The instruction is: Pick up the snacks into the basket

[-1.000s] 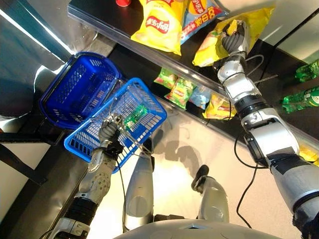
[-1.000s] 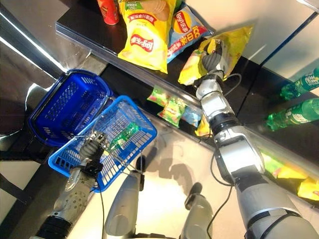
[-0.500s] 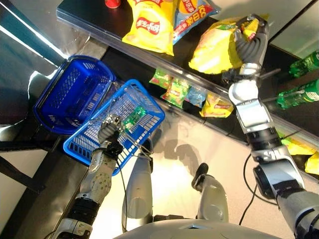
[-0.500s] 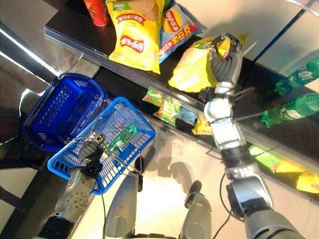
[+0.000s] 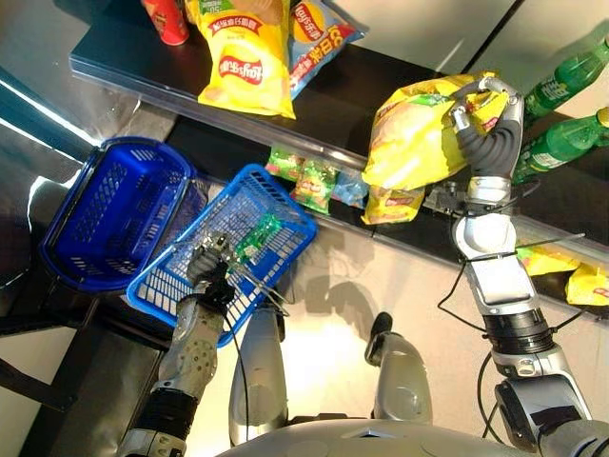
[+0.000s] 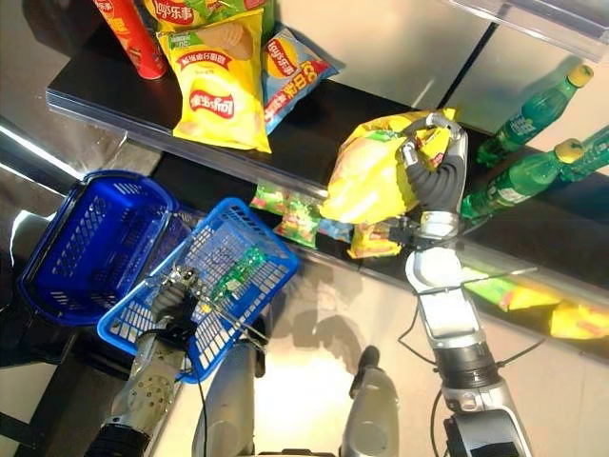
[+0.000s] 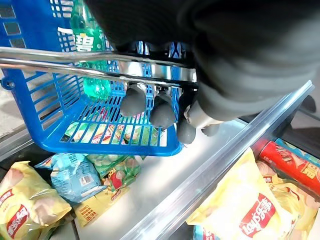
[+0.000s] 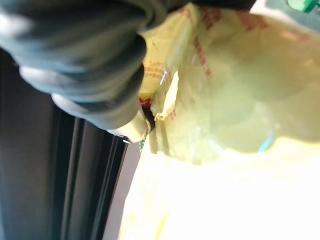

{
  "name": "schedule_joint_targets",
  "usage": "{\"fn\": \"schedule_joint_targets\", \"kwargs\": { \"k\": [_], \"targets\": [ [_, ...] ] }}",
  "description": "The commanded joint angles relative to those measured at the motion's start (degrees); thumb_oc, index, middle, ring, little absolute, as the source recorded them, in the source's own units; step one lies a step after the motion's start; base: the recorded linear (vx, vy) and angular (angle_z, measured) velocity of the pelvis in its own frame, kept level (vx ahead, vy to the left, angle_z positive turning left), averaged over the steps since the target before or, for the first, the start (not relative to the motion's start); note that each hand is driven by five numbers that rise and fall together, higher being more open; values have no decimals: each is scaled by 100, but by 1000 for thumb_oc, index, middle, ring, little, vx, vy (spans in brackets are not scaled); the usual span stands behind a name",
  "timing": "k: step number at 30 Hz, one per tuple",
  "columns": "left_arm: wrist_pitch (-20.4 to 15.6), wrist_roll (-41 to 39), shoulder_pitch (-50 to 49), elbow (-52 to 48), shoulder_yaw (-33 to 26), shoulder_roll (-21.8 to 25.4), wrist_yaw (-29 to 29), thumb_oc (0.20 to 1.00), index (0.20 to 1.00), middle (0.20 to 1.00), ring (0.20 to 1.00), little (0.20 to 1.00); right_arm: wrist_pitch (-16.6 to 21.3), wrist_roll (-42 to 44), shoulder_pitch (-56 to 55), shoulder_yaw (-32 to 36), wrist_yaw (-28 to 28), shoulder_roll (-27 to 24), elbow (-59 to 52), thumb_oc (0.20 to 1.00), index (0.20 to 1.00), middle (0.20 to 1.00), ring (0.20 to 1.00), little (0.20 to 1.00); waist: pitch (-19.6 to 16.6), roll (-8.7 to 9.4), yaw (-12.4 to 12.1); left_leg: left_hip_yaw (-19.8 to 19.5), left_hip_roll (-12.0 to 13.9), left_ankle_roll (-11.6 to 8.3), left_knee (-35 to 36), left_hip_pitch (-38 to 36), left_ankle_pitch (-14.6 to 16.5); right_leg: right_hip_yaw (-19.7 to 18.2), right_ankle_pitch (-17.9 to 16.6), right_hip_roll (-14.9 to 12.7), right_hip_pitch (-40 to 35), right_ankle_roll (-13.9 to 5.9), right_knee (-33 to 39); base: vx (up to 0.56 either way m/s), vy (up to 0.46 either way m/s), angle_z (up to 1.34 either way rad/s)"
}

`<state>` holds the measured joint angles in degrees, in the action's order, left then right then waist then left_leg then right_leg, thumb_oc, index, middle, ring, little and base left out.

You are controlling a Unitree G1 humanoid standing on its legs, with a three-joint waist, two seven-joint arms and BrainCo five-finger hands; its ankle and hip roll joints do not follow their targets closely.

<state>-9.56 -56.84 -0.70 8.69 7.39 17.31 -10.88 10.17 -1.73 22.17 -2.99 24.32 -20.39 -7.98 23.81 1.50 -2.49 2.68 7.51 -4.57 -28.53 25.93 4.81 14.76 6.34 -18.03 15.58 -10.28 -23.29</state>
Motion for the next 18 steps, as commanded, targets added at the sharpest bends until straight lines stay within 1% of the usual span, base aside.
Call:
{"fn": "schedule_joint_targets", "kwargs": {
  "k": [1, 2, 3, 4, 5, 8, 11, 18],
  "targets": [
    [-402, 545, -9, -444, -224, 149, 414, 200, 200, 200, 200, 200, 613, 539, -27, 149, -147, 145, -472, 200, 200, 200, 200, 200, -628, 124, 30, -155, 52, 211, 159, -384, 186, 3, -325, 10, -138, 32, -131, -7, -6, -10],
    [-372, 538, -30, -419, -234, 141, 422, 200, 200, 200, 200, 200, 630, 717, -53, 136, -229, 147, -556, 200, 200, 200, 200, 200, -649, 140, 47, -144, 65, 201, 181, -435, 184, -12, -321, 24, -185, 35, -99, -5, -4, -6],
    [-372, 538, -32, -419, -234, 141, 422, 200, 200, 200, 200, 200, 629, 721, -55, 137, -232, 147, -559, 200, 200, 200, 200, 200, -647, 140, 46, -143, 65, 201, 184, -441, 183, -12, -321, 24, -189, 35, -97, 2, -13, -7],
    [-337, 545, -57, -404, -256, 143, 443, 200, 200, 200, 200, 200, 641, 1014, -74, 113, -370, 153, -591, 200, 200, 200, 200, 200, -680, 159, 63, -131, 86, 188, 221, -494, 173, -31, -320, 41, -238, 39, -56, 2, -10, -5],
    [-337, 545, -59, -405, -256, 143, 444, 200, 200, 200, 200, 200, 641, 1019, -75, 114, -374, 152, -591, 200, 200, 200, 200, 200, -678, 160, 61, -128, 87, 187, 226, -501, 172, -33, -321, 41, -242, 39, -54, 4, -14, -4],
    [-273, 578, -80, -353, -258, 126, 463, 200, 200, 200, 200, 200, 667, 1483, -137, 57, -561, 172, -658, 200, 200, 200, 200, 200, -710, 179, 76, -104, 109, 172, 298, -612, 145, -40, -337, 63, -316, 42, -9, 7, -9, -3],
    [-228, 623, -114, -318, -306, 113, 491, 200, 200, 200, 200, 200, 666, 1830, -180, 7, -739, 173, -724, 200, 200, 200, 200, 200, -748, 203, 63, -74, 138, 157, 468, -790, 106, -38, -358, 113, -464, 46, 114, 17, -13, -3],
    [-99, 671, -258, -299, -450, 64, 565, 200, 200, 200, 200, 200, 670, 2852, -343, -92, -1293, 121, -983, 200, 200, 200, 200, 200, -829, 220, 56, -45, 132, 113, 966, -1189, -94, 17, -475, 158, -799, 54, 478, 34, -15, -6]
  ]
}}
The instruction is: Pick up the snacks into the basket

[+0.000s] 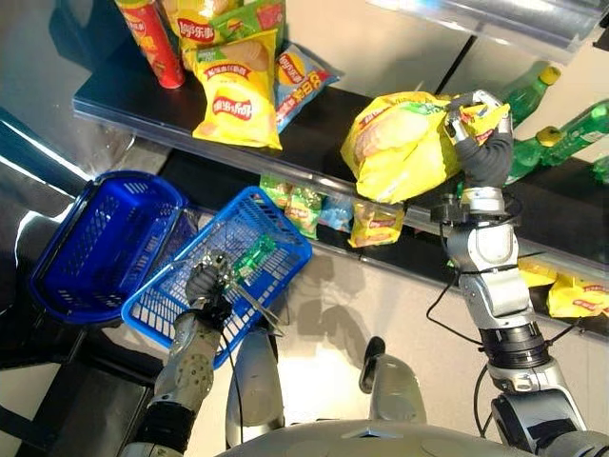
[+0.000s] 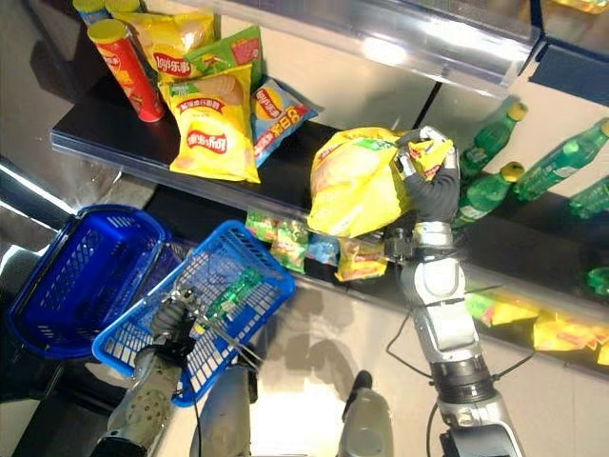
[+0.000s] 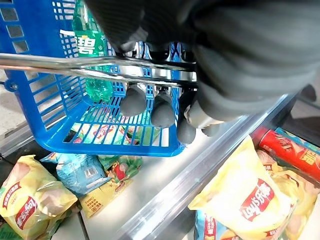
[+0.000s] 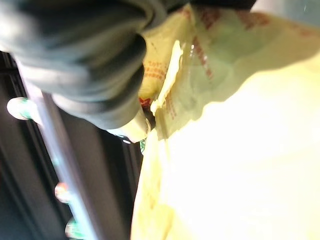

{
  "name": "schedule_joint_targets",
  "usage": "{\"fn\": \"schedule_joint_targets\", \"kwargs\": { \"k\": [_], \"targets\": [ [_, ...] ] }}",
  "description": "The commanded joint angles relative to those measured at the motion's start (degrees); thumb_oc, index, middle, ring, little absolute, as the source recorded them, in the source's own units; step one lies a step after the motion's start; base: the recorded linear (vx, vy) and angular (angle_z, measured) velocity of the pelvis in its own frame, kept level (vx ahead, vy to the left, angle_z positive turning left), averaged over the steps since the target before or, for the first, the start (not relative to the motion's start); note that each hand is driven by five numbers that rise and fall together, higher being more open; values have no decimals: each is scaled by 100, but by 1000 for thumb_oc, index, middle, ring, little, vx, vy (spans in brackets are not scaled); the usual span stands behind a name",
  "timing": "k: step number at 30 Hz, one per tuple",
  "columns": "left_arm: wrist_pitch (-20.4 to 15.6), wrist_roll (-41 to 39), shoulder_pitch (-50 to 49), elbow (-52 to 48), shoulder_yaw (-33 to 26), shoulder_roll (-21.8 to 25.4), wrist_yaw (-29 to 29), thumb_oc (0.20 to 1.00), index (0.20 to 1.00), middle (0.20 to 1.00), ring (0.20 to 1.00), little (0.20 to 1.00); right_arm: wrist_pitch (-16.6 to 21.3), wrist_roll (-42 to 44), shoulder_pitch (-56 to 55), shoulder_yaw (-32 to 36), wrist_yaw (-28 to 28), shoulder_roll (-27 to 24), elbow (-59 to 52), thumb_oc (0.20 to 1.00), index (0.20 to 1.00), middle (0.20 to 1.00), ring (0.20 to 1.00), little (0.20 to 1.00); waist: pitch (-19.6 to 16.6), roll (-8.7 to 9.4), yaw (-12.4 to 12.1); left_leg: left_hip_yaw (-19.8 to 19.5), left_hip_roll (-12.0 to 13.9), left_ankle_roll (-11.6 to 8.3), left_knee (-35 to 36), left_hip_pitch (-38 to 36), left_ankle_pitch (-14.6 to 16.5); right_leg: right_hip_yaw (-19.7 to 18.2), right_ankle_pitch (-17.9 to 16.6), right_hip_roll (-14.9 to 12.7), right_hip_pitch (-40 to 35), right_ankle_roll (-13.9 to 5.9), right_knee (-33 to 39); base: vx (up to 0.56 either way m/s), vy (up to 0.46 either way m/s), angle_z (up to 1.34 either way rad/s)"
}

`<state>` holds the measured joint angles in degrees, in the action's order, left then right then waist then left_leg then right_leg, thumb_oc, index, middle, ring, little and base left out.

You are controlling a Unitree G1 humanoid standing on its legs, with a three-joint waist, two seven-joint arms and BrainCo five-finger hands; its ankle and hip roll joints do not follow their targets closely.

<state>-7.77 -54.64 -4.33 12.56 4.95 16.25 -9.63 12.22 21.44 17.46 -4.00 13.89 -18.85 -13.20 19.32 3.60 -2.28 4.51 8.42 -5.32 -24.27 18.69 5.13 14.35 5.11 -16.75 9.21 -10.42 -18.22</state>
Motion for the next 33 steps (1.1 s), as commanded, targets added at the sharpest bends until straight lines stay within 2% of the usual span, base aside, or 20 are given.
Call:
{"fn": "schedule_joint_targets", "kwargs": {
  "k": [1, 7, 8, 13, 14, 18, 19, 25, 33],
  "targets": [
    [-274, 449, 90, -694, -227, 166, 446, 200, 200, 200, 200, 200, 460, 744, 125, -43, -350, -51, -453, 200, 200, 200, 200, 200, -387, 12, 33, -209, 35, 184, 619, -531, -159, 54, -381, 33, -199, 64, 15, 37, -5, -2],
    [-198, 182, 9, -959, -348, 122, 637, 200, 200, 200, 200, 200, 217, 2199, -48, -284, -1203, -442, -645, 200, 200, 200, 200, 200, -311, 75, -11, -220, 21, 143, 609, -540, -212, 99, -334, 31, -250, 103, 24, -6, -10, -1],
    [-181, 126, -26, -1087, -386, 142, 679, 200, 200, 200, 200, 200, 125, 2668, -105, -377, -1453, -651, -734, 200, 200, 200, 200, 200, -242, 88, -36, -245, 20, 119, 552, -486, -217, 132, -304, 20, -222, 114, -21, -43, -26, 2],
    [-201, 62, -34, -1304, -466, 253, 766, 200, 200, 200, 200, 200, -97, 3472, -149, -599, -1945, -1095, -817, 200, 200, 200, 200, 200, -51, 91, -115, -287, 29, 63, 439, -336, -246, 188, -272, -2, -142, 137, -150, -44, -15, 5],
    [-218, 26, -17, -1352, -484, 296, 794, 200, 200, 200, 200, 200, -231, 3856, -169, -728, -2165, -1255, -867, 200, 200, 200, 200, 200, 48, 96, -157, -299, 42, 41, 397, -288, -273, 221, -272, -13, -111, 141, -217, -42, -18, 6],
    [-256, -21, 36, -1352, -519, 333, 795, 200, 200, 200, 200, 200, -401, 4336, -201, -896, -2445, -1544, -995, 200, 200, 200, 200, 200, 196, 118, -224, -323, 36, 21, 389, -251, -319, 269, -287, -41, -97, 151, -249, -35, -11, 11],
    [-262, -59, 27, -1392, -548, 370, 836, 200, 200, 200, 200, 200, -515, 4577, -275, -961, -2627, -1808, -1049, 200, 200, 200, 200, 200, 280, 145, -279, -336, 24, 7, 435, -255, -355, 326, -281, -57, -121, 156, -247, -26, -11, 8],
    [-289, -134, 30, -1507, -545, 443, 897, 200, 200, 200, 200, 200, -705, 4998, -230, -1147, -2910, -2277, -1118, 200, 200, 200, 200, 200, 435, 194, -382, -368, -4, -16, 457, -234, -410, 380, -319, -82, -140, 161, -238, -15, -2, 6],
    [-305, -325, 179, -1486, -352, 565, 920, 200, 200, 200, 200, 200, -1063, 5392, 39, -1889, -3058, -2591, -1004, 200, 200, 200, 200, 200, 578, 238, -541, -421, -35, -34, 446, -207, -447, 455, -313, -115, -163, 174, -295, -7, -7, 7]
  ]
}}
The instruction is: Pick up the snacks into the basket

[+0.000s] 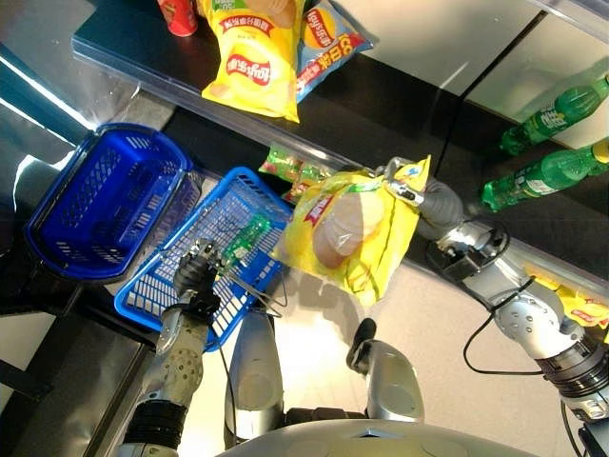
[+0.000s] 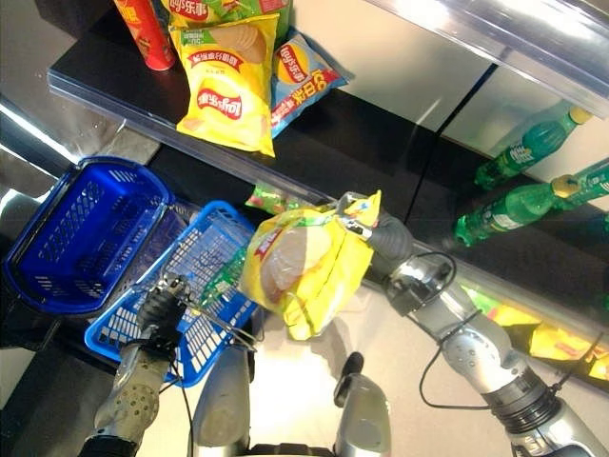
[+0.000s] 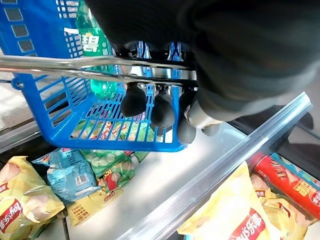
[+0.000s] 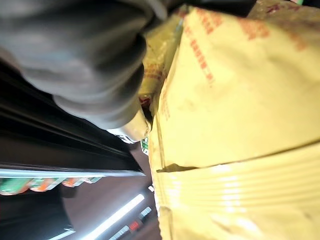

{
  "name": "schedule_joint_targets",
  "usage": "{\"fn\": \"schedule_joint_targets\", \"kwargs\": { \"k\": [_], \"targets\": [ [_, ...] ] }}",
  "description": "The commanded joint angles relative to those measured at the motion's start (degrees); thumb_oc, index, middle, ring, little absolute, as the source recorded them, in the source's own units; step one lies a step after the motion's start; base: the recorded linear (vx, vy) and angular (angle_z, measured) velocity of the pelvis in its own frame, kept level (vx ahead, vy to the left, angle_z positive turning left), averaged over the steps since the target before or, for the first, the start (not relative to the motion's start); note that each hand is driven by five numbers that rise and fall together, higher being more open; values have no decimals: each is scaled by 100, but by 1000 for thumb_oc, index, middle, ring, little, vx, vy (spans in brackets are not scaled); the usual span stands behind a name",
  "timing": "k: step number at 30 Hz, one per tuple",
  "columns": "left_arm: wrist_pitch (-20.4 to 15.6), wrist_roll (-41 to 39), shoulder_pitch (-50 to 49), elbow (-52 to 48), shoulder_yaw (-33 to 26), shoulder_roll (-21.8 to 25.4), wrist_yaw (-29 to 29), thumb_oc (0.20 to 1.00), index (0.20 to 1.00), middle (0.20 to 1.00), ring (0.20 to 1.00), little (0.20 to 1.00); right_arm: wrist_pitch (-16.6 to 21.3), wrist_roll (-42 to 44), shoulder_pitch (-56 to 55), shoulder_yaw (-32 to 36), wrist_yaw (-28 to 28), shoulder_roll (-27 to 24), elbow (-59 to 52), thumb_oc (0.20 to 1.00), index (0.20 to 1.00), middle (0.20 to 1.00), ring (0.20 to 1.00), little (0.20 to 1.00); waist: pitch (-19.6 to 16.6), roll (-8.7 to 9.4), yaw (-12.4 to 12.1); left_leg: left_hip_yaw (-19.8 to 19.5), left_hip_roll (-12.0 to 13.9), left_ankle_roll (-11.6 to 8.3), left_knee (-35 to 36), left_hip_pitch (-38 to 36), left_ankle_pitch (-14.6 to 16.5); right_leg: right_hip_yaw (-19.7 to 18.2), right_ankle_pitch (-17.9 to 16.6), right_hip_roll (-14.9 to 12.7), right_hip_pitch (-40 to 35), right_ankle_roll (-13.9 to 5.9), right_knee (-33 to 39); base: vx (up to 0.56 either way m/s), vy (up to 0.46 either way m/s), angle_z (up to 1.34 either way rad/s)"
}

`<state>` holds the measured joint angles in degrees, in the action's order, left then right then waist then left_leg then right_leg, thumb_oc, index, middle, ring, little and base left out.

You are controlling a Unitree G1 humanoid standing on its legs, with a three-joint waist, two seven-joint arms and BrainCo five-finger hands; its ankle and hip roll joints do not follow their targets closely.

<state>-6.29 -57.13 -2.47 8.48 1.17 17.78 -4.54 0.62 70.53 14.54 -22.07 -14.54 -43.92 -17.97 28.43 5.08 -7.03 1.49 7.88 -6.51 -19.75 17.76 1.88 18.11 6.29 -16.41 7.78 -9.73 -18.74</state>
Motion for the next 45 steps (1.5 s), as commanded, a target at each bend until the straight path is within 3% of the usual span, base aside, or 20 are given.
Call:
{"fn": "schedule_joint_targets", "kwargs": {
  "k": [1, 8, 10, 14, 15, 19, 23, 33, 38, 45],
  "targets": [
    [-449, -93, 14, -1096, 72, 423, 409, 200, 200, 200, 200, 200, 54, 498, 362, -195, -202, -83, -472, 200, 200, 200, 200, 200, -326, 88, -77, -132, 10, 85, -4, -115, -122, 81, -427, -158, -21, 106, -252, -7, 5, 3],
    [-483, -199, 273, -1179, 314, 535, 357, 200, 200, 200, 200, 200, -54, 480, 990, -963, -76, 198, -171, 200, 200, 200, 200, 200, -217, -1, -172, -177, -21, 102, -56, -92, -109, 114, -393, -187, -44, 114, -339, -3, 2, 4],
    [-519, -280, 366, -1231, 416, 537, 313, 200, 200, 200, 200, 200, 29, 412, 1311, -1112, 48, 572, 9, 200, 200, 200, 200, 200, -168, -48, -223, -195, -35, 120, -73, -69, -111, 127, -400, -205, -25, 111, -364, -7, 1, 7],
    [-530, -328, 424, -1240, 501, 517, 289, 200, 200, 200, 200, 200, 78, 389, 1586, -1227, 161, 856, 239, 200, 200, 200, 200, 200, -152, -77, -263, -204, -50, 130, -72, -56, -115, 148, -401, -214, -21, 108, -374, 2, 0, 10],
    [-546, -380, 481, -1237, 571, 512, 281, 200, 200, 200, 200, 200, 114, 273, 1841, -1328, 259, 1157, 538, 200, 200, 200, 200, 200, -132, -109, -302, -222, -63, 144, -82, -35, -112, 149, -399, -226, -12, 102, -389, 6, -7, 9],
    [-583, -544, 509, -1249, 726, 460, 358, 200, 200, 200, 200, 200, 309, -252, 2367, -1251, 408, 1563, 1252, 200, 200, 200, 200, 200, -133, -170, -438, -256, -95, 187, -137, 36, -82, 170, -377, -259, 16, 101, -434, 6, -8, 8],
    [-587, -659, 507, -1307, 864, 498, 453, 200, 200, 200, 200, 200, 447, -635, 2748, -1208, 515, 1638, 1681, 200, 200, 200, 200, 200, -149, -204, -495, -280, -122, 216, -156, 85, -72, 181, -375, -275, 33, 97, -450, 5, 4, 5],
    [-562, -722, 491, -1376, 1036, 721, 768, 200, 200, 200, 200, 200, 557, -1618, 3815, -1531, 463, 1036, 2260, 200, 200, 200, 200, 200, -232, -181, -591, -327, -168, 253, -184, 180, -52, 189, -360, -278, 104, 87, -483, 14, 2, 5],
    [-570, -719, 518, -1471, 1106, 879, 888, 200, 200, 200, 200, 200, 473, -2543, 4305, -1997, 425, 659, 2865, 200, 200, 200, 200, 200, -226, -188, -624, -353, -175, 281, -199, 217, -47, 178, -370, -249, 147, 82, -492, 0, 0, 0],
    [-600, -815, 654, -1521, 1271, 838, 913, 200, 200, 200, 200, 200, 417, -2760, 4116, -1904, 490, 1216, 3815, 200, 200, 200, 200, 200, -191, -274, -644, -358, -215, 310, -202, 248, -48, 171, -348, -251, 185, 96, -513, 0, 0, 0]
  ]
}}
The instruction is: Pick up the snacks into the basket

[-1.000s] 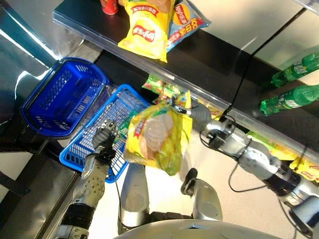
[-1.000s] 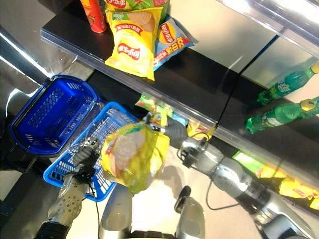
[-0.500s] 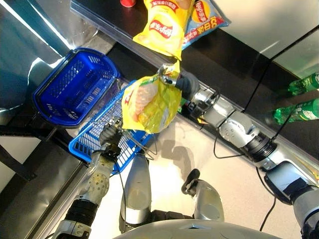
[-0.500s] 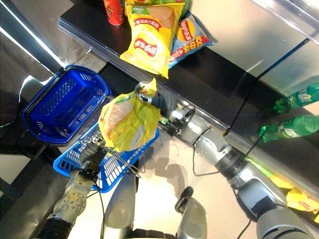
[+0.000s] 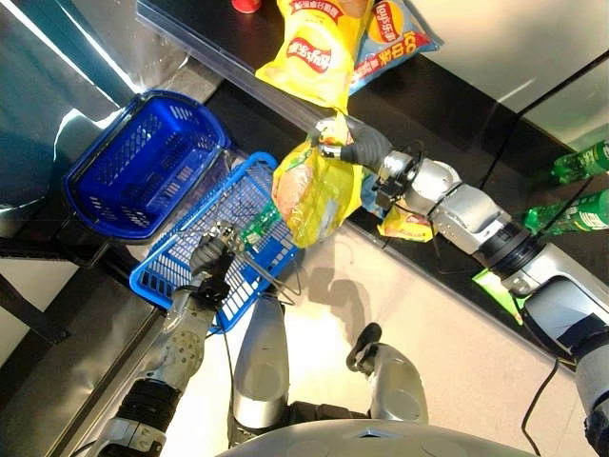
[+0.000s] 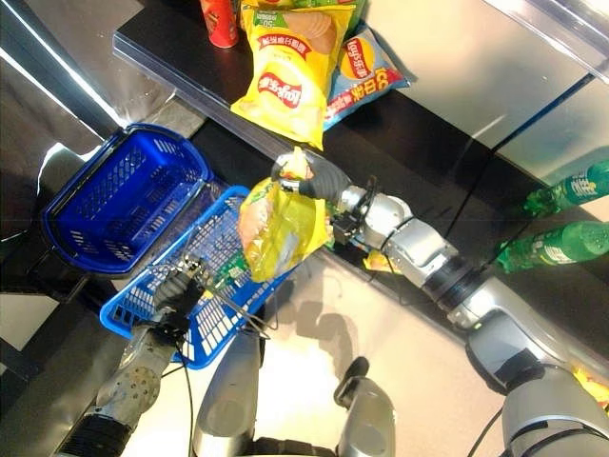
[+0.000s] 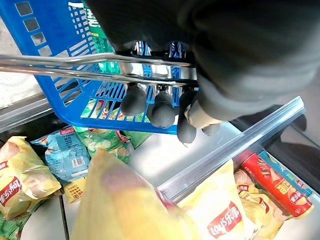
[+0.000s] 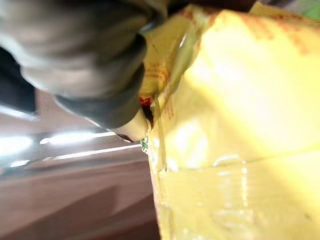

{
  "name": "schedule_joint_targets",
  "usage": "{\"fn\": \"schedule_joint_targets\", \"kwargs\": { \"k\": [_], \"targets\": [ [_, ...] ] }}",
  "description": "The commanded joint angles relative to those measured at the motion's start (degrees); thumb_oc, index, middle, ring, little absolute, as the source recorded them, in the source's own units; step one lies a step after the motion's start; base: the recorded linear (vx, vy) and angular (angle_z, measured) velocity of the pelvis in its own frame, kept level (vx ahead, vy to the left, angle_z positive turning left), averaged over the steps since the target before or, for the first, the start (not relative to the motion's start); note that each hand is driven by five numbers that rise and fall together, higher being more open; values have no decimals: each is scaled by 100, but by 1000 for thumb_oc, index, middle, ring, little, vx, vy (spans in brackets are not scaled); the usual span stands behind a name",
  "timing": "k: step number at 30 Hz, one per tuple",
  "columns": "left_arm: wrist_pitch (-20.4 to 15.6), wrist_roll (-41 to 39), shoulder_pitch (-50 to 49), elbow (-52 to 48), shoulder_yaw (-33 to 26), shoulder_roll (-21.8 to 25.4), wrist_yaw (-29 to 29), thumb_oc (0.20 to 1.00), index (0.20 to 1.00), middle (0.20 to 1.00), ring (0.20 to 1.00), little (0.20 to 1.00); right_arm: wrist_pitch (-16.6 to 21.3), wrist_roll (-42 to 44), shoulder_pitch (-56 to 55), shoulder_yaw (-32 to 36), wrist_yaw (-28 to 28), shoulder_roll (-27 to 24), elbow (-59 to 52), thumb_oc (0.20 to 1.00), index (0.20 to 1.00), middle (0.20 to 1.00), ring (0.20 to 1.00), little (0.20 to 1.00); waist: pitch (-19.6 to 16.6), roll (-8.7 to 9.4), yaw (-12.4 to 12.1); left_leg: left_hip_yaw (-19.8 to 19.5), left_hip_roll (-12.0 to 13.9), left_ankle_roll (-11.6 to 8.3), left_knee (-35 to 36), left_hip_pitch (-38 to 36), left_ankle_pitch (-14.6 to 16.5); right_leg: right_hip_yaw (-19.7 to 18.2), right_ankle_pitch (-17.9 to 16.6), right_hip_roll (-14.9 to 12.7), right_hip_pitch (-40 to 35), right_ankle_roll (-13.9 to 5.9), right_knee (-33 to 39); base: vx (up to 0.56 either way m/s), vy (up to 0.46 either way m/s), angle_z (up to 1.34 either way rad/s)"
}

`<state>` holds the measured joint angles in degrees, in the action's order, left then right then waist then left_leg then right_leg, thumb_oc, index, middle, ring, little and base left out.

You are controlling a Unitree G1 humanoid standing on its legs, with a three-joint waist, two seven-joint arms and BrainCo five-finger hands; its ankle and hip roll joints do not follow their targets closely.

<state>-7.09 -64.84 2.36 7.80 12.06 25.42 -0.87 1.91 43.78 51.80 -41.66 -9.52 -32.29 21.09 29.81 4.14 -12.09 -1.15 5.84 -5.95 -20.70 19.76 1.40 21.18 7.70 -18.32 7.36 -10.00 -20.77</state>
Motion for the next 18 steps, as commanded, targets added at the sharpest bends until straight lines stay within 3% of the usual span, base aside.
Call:
{"fn": "schedule_joint_targets", "kwargs": {
  "k": [1, 7, 9, 18],
  "targets": [
    [-537, -61, 208, -1472, 214, 45, 541, 200, 200, 200, 200, 200, 219, -136, 275, 131, 14, 257, 197, 200, 200, 200, 200, 200, -301, -221, -146, -98, -19, 260, -119, 65, -2, -148, -484, -64, 249, 130, -331, 0, 0, 0],
    [-547, -242, 322, -1558, 349, -95, 513, 200, 200, 200, 200, 200, 172, -12, 54, 430, 156, 880, 975, 200, 200, 200, 200, 200, -253, -315, -156, -102, -39, 283, -177, 97, 22, -156, -468, -79, 270, 142, -367, -6, 4, -1],
    [-551, -323, 392, -1629, 433, -182, 476, 200, 200, 200, 200, 200, 160, 320, -56, 701, 246, 1331, 1358, 200, 200, 200, 200, 200, -237, -362, -169, -104, -49, 296, -183, 95, 26, -162, -461, -87, 284, 149, -385, 0, 0, 0],
    [-571, -533, 548, -1570, 617, -367, 396, 200, 200, 200, 200, 200, 298, 1407, -66, 1309, 365, 2152, 1843, 200, 200, 200, 200, 200, -222, -413, -185, -118, -83, 323, -213, 160, 32, -164, -446, -109, 326, 156, -441, 0, 1, 0]
  ]
}}
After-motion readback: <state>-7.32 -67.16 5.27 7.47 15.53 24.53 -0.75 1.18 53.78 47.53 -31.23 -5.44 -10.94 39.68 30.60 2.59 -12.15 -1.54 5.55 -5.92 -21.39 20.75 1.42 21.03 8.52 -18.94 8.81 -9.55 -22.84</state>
